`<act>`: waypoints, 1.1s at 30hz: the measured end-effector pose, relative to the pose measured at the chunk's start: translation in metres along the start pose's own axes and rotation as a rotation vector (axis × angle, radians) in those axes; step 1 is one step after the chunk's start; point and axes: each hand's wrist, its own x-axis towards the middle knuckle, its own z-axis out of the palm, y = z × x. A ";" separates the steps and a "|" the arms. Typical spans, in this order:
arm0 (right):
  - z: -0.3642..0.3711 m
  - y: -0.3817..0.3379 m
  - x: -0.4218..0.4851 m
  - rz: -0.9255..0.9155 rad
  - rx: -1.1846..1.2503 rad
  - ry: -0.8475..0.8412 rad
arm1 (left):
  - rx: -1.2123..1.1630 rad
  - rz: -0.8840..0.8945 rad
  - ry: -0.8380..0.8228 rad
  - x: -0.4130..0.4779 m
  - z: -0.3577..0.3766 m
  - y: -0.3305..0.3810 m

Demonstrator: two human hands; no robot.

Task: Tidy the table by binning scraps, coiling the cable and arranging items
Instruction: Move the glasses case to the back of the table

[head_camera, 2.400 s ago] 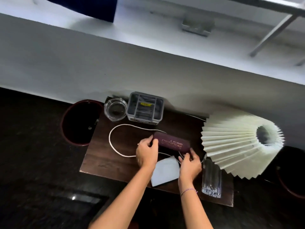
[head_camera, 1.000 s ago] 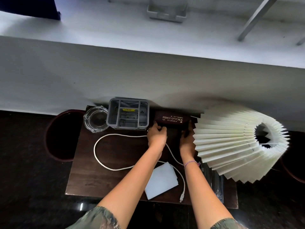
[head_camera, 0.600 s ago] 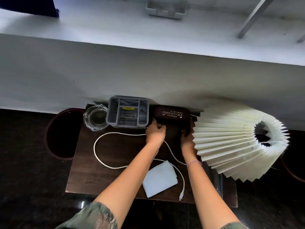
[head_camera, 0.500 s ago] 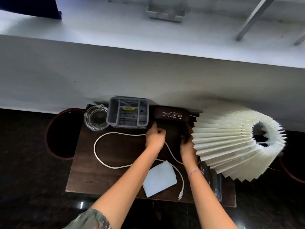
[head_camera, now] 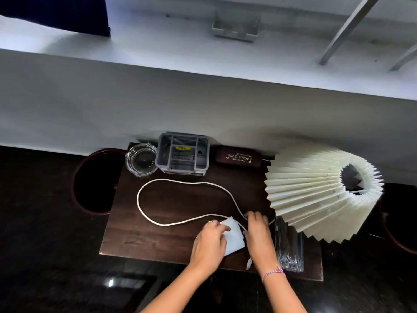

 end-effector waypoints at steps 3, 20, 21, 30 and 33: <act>0.000 -0.002 0.004 0.011 -0.046 0.011 | 0.175 0.138 -0.075 -0.010 0.006 -0.004; 0.001 -0.016 0.022 -0.170 -0.245 0.008 | 0.588 0.250 -0.282 -0.018 0.013 -0.003; 0.001 -0.017 0.024 -0.197 -0.281 0.010 | 0.589 0.254 -0.278 -0.019 0.014 -0.004; -0.005 -0.026 0.023 -0.224 -0.078 -0.006 | 0.598 0.279 -0.242 -0.020 0.014 -0.006; -0.003 -0.026 0.020 -0.210 -0.025 0.012 | 0.540 0.259 -0.223 -0.020 0.013 -0.004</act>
